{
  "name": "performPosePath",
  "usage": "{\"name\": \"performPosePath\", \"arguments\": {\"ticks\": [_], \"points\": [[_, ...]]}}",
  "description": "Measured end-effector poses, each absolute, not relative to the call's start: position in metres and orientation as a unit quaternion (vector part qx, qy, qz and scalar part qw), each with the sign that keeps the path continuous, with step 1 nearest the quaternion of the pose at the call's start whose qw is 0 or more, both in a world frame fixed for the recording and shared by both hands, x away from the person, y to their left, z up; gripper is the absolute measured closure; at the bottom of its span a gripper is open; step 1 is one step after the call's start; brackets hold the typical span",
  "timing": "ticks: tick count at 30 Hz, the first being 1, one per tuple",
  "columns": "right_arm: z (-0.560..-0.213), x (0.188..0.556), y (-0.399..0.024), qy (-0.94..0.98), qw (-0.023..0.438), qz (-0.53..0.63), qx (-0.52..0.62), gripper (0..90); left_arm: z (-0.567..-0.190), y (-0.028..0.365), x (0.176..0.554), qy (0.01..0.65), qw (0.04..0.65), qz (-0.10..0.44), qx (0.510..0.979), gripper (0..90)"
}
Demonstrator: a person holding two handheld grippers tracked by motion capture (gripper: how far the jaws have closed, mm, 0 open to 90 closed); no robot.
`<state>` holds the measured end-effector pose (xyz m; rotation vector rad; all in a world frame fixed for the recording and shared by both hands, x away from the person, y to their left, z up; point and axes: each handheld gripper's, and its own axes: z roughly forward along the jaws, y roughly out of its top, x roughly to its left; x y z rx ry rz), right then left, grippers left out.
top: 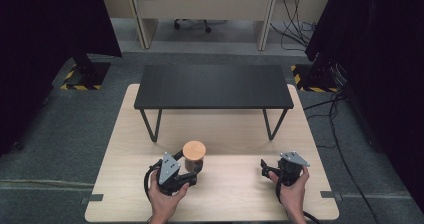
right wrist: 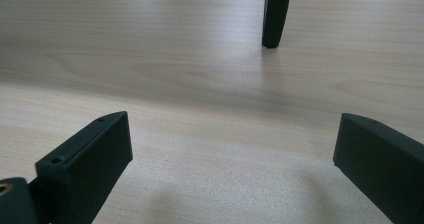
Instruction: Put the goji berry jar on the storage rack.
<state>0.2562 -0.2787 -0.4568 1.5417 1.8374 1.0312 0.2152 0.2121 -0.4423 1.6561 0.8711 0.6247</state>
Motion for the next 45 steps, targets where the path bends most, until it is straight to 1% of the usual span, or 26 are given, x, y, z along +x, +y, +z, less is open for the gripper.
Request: {"name": "performPosePath", "arguments": {"ticks": [9,12,18,31,45], "points": [[-0.457,0.256,-0.279,0.679,0.262,0.381,0.570,2.4,-0.425,0.214,0.209,0.356,0.562,0.281,0.692,25.4],[-0.457,0.257,-0.279,0.679,0.261,0.382,0.570,2.4,-0.417,0.215,0.208,0.351,0.576,0.289,0.679,25.4],[-0.457,0.257,-0.278,0.680,0.261,0.381,0.570,2.4,-0.404,0.215,0.208,0.342,0.583,0.302,0.672,25.3],[-0.457,0.257,-0.278,0.679,0.261,0.382,0.570,2.4,-0.382,0.226,0.213,0.346,0.594,0.317,0.653,25.3],[-0.457,0.257,-0.278,0.679,0.262,0.381,0.570,2.5,-0.360,0.232,0.217,0.345,0.599,0.330,0.643,25.4]]}}
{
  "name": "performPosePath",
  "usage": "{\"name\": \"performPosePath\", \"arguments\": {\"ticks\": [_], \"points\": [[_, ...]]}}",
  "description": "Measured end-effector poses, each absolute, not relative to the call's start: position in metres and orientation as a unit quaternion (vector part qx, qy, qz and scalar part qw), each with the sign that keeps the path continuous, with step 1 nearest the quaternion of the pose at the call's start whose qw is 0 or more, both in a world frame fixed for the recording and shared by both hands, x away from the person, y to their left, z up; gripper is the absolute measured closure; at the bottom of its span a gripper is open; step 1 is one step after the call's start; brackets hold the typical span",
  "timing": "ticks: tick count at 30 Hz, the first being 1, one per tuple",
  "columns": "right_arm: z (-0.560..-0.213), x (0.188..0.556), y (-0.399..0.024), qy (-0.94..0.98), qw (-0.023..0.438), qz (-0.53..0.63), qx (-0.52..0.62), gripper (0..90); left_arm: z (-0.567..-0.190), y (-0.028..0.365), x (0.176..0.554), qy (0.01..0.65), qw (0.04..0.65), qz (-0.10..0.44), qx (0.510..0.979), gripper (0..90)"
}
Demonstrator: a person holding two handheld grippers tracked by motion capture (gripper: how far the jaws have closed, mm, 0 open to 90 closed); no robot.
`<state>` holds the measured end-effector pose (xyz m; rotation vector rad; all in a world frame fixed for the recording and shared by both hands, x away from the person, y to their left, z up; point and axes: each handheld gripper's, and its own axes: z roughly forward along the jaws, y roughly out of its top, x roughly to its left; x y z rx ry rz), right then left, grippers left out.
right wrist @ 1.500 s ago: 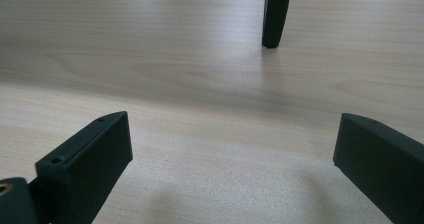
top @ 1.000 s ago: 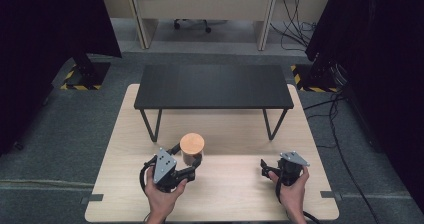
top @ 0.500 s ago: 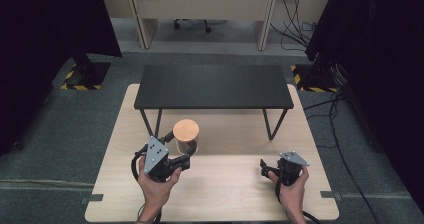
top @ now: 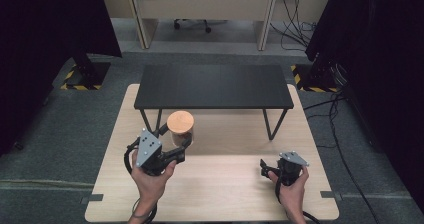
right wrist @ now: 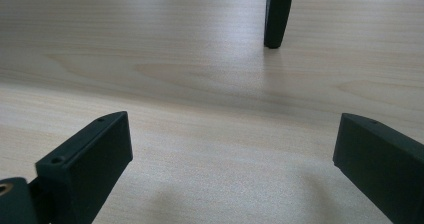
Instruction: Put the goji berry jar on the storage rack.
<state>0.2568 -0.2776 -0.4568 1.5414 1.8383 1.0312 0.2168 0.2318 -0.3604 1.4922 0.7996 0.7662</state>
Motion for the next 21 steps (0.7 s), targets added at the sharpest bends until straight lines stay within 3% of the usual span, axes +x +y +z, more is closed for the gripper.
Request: {"name": "performPosePath", "arguments": {"ticks": [21], "points": [[-0.457,0.256,-0.278,0.679,0.263,0.383,0.569,2.5,-0.317,0.240,0.254,0.364,0.587,0.365,0.624,25.4]]}}
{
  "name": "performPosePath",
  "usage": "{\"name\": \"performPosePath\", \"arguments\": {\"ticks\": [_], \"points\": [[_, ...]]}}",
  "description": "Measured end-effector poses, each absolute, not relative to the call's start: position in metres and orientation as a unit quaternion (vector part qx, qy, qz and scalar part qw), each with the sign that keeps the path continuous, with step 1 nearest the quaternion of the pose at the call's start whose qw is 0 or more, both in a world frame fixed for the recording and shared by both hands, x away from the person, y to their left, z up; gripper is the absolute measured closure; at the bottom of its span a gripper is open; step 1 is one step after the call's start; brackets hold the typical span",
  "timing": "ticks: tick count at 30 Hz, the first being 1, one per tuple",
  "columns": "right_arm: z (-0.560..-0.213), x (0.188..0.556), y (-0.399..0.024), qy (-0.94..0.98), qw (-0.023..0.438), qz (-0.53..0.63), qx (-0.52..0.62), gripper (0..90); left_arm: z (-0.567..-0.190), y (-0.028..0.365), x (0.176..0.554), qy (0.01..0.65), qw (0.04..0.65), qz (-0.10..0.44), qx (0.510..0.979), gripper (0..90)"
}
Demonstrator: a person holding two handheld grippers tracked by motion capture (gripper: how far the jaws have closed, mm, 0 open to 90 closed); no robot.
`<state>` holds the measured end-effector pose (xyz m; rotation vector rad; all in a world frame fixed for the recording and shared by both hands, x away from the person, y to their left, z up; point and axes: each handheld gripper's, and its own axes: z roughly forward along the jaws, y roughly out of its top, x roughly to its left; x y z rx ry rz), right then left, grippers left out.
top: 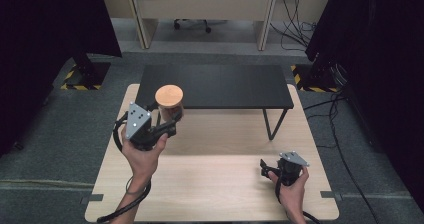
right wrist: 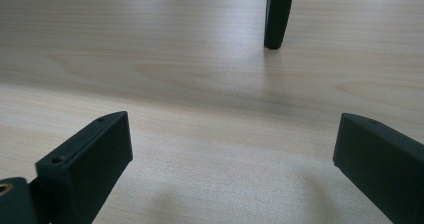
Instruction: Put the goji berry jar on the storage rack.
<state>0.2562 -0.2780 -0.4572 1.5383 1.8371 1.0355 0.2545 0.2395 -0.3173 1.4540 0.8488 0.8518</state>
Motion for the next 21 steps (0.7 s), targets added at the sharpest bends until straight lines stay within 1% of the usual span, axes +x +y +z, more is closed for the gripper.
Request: {"name": "performPosePath", "arguments": {"ticks": [9,21], "points": [[-0.457,0.257,-0.280,0.678,0.258,0.385,0.570,2.5,-0.311,0.235,0.284,0.375,0.571,0.373,0.628,25.4],[-0.457,0.257,-0.281,0.679,0.257,0.387,0.569,2.5,-0.320,0.226,0.314,0.391,0.552,0.381,0.630,25.4]]}}
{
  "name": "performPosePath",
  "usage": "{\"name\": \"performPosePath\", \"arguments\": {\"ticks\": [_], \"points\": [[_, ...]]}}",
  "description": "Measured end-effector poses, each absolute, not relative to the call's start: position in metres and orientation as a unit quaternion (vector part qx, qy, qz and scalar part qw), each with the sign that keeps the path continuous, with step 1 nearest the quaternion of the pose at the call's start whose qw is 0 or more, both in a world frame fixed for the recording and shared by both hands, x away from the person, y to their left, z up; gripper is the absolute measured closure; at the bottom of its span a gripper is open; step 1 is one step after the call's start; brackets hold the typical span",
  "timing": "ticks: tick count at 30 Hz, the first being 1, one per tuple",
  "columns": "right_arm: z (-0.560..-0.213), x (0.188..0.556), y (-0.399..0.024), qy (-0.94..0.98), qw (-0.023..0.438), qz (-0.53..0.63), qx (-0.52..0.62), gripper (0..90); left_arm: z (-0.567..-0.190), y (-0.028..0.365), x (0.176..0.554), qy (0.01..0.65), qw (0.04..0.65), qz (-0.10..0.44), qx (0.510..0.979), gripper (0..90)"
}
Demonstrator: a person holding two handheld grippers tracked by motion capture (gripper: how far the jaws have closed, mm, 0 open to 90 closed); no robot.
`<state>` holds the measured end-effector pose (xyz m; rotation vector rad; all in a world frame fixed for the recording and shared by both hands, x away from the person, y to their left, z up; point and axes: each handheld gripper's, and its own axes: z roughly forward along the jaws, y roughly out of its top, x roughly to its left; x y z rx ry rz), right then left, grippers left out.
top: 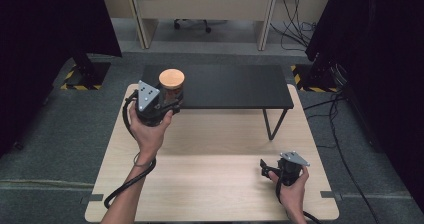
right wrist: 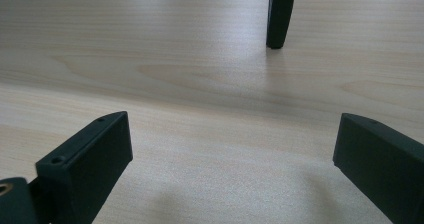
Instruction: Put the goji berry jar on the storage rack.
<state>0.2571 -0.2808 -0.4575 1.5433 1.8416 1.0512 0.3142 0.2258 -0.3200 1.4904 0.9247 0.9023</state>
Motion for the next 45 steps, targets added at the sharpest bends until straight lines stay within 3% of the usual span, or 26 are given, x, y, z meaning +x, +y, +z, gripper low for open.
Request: {"name": "performPosePath", "arguments": {"ticks": [45], "points": [[-0.457,0.257,-0.280,0.682,0.258,0.387,0.564,2.5,-0.346,0.227,0.353,0.414,0.566,0.365,0.612,25.2]]}}
